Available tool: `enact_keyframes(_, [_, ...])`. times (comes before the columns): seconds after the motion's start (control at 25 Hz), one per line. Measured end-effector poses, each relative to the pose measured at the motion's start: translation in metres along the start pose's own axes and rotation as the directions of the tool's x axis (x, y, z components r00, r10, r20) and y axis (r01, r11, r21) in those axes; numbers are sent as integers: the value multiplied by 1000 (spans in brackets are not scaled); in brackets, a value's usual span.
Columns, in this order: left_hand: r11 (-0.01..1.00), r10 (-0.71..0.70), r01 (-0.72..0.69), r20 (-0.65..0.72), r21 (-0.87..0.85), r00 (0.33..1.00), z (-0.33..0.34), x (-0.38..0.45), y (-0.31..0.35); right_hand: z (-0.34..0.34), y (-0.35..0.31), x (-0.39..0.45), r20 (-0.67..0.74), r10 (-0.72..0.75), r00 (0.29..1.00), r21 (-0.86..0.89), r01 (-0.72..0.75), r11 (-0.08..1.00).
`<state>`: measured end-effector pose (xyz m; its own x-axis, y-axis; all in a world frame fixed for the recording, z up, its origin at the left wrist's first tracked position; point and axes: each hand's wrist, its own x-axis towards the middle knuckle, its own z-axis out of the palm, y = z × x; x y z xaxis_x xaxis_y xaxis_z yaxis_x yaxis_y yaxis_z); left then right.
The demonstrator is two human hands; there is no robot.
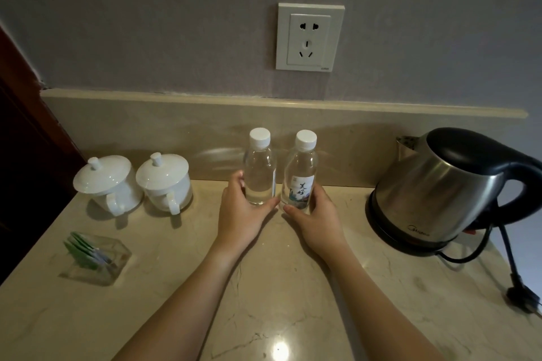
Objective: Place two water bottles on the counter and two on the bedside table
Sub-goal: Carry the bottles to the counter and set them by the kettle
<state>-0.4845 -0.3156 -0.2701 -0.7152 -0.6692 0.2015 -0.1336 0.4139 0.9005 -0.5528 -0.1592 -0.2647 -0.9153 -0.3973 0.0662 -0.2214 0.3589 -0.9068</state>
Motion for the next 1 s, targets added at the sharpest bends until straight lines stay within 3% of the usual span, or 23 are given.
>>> enact_keyframes(0.28, [1000, 22, -21, 20, -9, 1000, -1, 2, -1, 3, 0, 1, -11, -15, 1000, -48, 15, 999])
enact_keyframes(0.52, [997, -10, 27, 222, -70, 975, -16, 16, -9, 5, 0, 9, -3, -8, 1000, -131, 8, 991])
enact_keyframes(0.84, [999, 8, 0, 227, -33, 974, -12, 19, -3, 7, -1, 16, -19, -21, 1000, -158, 18, 987])
enact_keyframes(1.0, [992, 88, -103, 195, 70, 977, -8, 18, -4, 6, -2, 14, -45, -26, 999, -155, 19, 988])
